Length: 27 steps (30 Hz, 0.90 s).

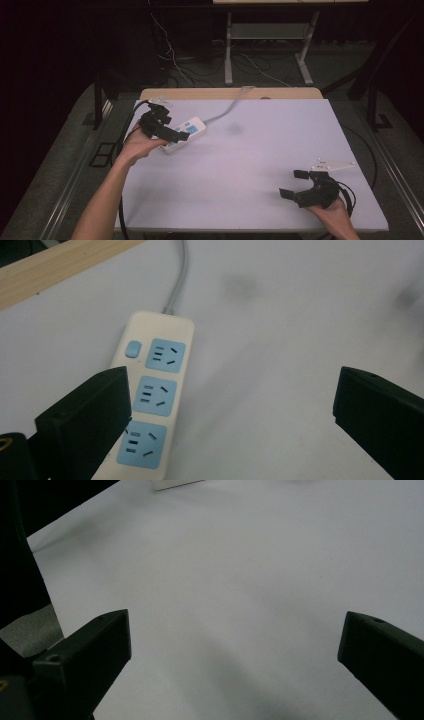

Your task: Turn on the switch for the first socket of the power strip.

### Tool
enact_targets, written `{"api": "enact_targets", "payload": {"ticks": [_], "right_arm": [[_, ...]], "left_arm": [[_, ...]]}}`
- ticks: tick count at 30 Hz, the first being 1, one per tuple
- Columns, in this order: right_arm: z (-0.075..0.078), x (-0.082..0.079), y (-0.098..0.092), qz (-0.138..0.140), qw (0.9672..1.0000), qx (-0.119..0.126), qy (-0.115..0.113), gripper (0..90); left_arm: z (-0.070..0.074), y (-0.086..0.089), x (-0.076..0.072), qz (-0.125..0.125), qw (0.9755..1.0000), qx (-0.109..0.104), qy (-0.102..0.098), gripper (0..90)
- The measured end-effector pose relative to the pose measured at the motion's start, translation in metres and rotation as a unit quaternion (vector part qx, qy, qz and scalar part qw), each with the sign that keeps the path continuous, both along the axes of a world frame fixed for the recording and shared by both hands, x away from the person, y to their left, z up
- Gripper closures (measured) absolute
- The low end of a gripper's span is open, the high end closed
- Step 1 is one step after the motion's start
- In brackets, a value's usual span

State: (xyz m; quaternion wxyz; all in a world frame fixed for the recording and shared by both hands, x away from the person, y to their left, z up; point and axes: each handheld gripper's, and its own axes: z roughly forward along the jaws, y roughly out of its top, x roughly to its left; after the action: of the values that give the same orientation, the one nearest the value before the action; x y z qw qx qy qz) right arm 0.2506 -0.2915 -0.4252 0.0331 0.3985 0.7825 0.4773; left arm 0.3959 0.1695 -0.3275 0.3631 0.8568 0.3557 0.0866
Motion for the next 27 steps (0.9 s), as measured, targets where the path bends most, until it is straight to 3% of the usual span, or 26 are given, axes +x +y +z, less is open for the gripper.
{"api": "enact_targets", "payload": {"ticks": [17,27], "right_arm": [[0.001,-0.004,-0.002,-0.003,1.0,0.0,-0.002,0.2],[0.001,-0.004,-0.003,-0.006,1.0,0.0,-0.002,0.2]], "left_arm": [[0.012,0.002,0.029,0.003,0.9994,0.035,-0.002,2.1],[0.014,0.007,0.052,0.019,0.9993,0.033,0.0,5.8]]}}
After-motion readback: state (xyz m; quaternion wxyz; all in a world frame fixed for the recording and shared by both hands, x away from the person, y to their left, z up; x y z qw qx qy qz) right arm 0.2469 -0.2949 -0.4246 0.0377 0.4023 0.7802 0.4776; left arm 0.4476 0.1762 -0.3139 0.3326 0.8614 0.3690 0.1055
